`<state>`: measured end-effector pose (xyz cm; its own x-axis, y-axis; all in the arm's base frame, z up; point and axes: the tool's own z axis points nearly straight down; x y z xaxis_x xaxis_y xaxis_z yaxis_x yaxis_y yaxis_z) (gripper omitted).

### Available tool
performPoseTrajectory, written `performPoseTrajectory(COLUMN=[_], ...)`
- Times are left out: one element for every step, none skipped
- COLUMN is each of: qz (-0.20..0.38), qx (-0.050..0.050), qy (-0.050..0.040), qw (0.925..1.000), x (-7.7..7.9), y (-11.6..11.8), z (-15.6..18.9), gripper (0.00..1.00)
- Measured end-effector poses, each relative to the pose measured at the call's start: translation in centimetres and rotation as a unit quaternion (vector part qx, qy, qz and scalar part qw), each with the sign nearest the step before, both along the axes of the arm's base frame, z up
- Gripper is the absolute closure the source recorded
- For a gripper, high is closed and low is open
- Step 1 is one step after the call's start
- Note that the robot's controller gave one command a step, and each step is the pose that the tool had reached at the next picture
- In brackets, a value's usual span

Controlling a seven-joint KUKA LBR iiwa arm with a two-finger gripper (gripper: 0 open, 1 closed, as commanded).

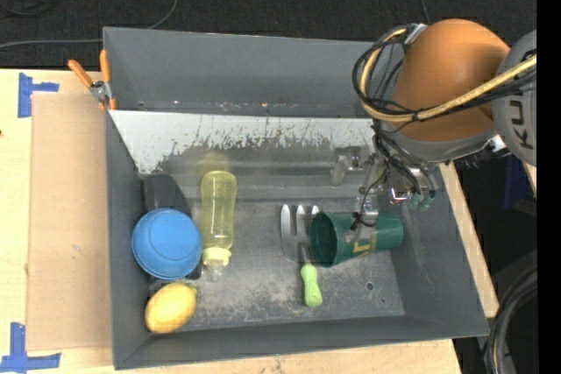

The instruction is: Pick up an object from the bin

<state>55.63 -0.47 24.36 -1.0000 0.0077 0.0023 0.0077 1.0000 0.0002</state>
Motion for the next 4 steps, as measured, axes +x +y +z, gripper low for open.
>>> performPoseTrajectory(qz=[0.000,-0.008,-0.002,-0.026], qx=[0.000,0.001,0.000,0.001], qy=[0.0000,0.0033,-0.0004,0.0032], qw=[1.0000,1.0000,1.0000,0.9997], x=[0.0,2.5,2.7,1.4], y=[0.0,3.0,0.8,0.9], z=[0.0,-5.1,-6.5,-11.1], gripper=[0.00,0.00,0.00,0.00])
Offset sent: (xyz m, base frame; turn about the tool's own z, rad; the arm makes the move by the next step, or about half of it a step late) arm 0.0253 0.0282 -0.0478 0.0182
